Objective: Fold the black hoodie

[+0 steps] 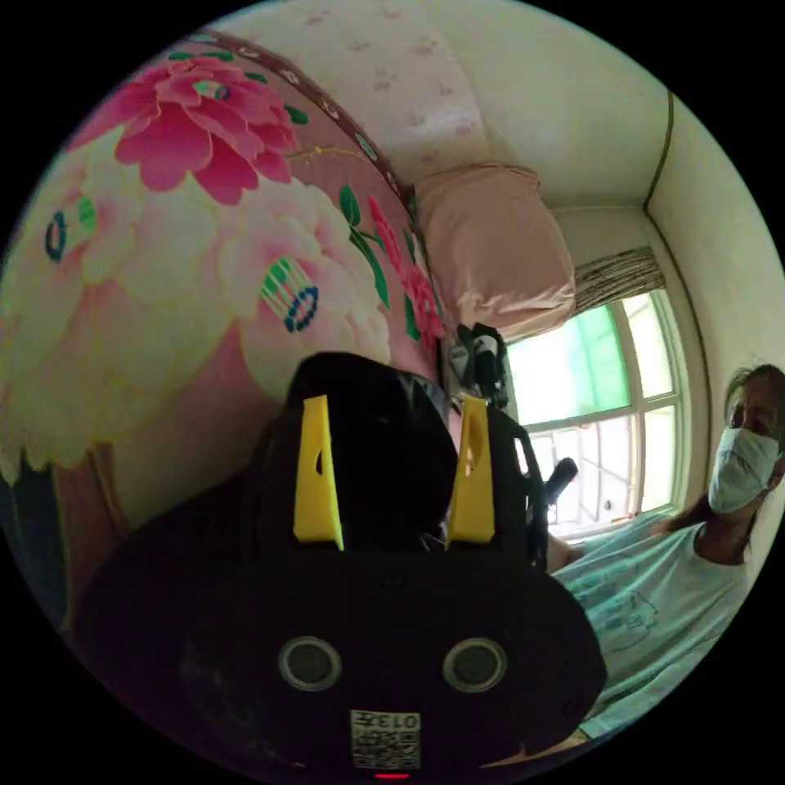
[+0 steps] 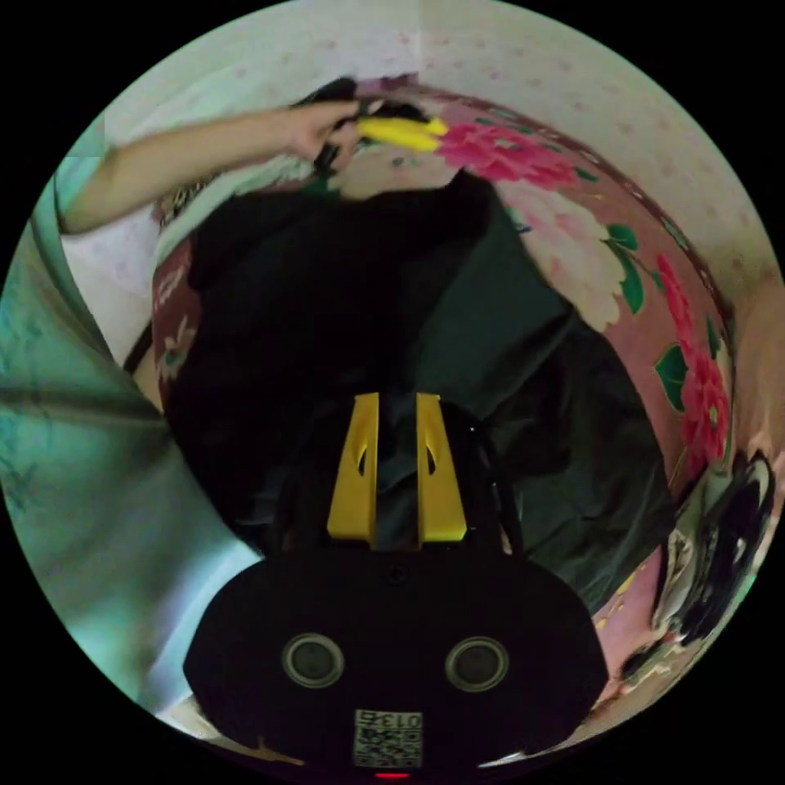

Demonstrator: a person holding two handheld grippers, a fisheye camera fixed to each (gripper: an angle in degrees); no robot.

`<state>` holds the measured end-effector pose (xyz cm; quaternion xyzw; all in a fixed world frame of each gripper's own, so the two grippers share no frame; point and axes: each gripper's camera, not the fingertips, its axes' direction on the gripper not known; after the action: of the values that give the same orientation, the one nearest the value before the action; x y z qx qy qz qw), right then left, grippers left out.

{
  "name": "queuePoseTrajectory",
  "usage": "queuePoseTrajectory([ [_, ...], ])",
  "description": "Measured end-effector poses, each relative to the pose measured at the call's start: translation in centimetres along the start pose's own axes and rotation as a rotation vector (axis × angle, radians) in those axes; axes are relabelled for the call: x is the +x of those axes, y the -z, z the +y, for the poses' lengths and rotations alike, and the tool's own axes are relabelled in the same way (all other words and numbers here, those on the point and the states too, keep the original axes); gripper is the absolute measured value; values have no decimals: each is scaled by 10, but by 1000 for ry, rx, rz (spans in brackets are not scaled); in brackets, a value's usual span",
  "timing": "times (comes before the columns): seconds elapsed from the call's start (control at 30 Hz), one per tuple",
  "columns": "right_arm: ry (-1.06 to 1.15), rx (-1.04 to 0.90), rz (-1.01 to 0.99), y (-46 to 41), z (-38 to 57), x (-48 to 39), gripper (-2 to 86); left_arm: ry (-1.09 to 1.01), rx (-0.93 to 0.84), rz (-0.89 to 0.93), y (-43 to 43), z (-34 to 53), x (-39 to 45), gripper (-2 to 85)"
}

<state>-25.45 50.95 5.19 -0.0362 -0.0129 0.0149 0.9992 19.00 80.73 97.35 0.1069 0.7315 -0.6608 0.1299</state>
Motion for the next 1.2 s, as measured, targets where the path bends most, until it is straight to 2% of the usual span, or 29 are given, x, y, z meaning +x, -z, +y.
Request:
queuePoseTrajectory([
  [0.07, -180, 67, 64, 9, -8, 58, 98, 64, -4, 141, -19, 6, -5, 231],
  [0.13, -255, 81, 64, 3, -21, 98, 100, 150, 21, 222, -32, 2, -12, 252],
  [0.2, -298, 102, 84, -7, -37, 129, 102, 208, 19, 218, -43, -9, -17, 259],
  [0.3, -334, 64, -16, -41, -67, 165, 100, 257, -39, 111, -62, -29, -22, 242],
  [0.47, -296, -245, -102, -135, -92, 185, 37, 255, -196, 2, -85, -52, -39, 27],
  [0.5, -291, -232, -119, -136, -92, 187, 34, 245, -198, -9, -83, -55, -43, 24],
  [0.6, -366, -33, -205, -120, -84, 208, 24, 130, -136, -62, -59, -78, -54, 12],
  [0.63, -406, 79, -308, -115, -77, 219, 23, 52, -128, -102, -53, -86, -56, 12],
  [0.7, -451, 138, -380, -122, -68, 231, 23, -38, -119, -101, -53, -94, -64, 14],
  [0.73, -462, 146, -380, -132, -64, 235, 24, -45, -111, -86, -56, -95, -76, 18],
  [0.8, -528, 135, -424, -150, -55, 248, 27, 88, -142, -17, -63, -95, -107, 26],
  [0.83, -619, 129, -500, -162, -44, 262, 30, 179, -100, 59, -58, -93, -123, 32],
  [0.87, -704, 167, -597, -166, -31, 276, 32, 165, -46, 80, -45, -92, -125, 40],
  [0.93, -709, 304, -676, -152, -12, 287, 47, 101, -53, 23, -22, -93, -119, 53],
  [1.0, -634, 311, -646, -130, 0, 287, 57, 40, -32, -43, 8, -88, -110, 61],
  [1.07, -520, 296, -504, -97, 18, 263, 64, -90, -25, -122, 33, -71, -83, 67],
  [1.2, -441, 223, -374, -77, 55, 198, 101, -176, -151, -62, 12, -24, -46, 125],
])
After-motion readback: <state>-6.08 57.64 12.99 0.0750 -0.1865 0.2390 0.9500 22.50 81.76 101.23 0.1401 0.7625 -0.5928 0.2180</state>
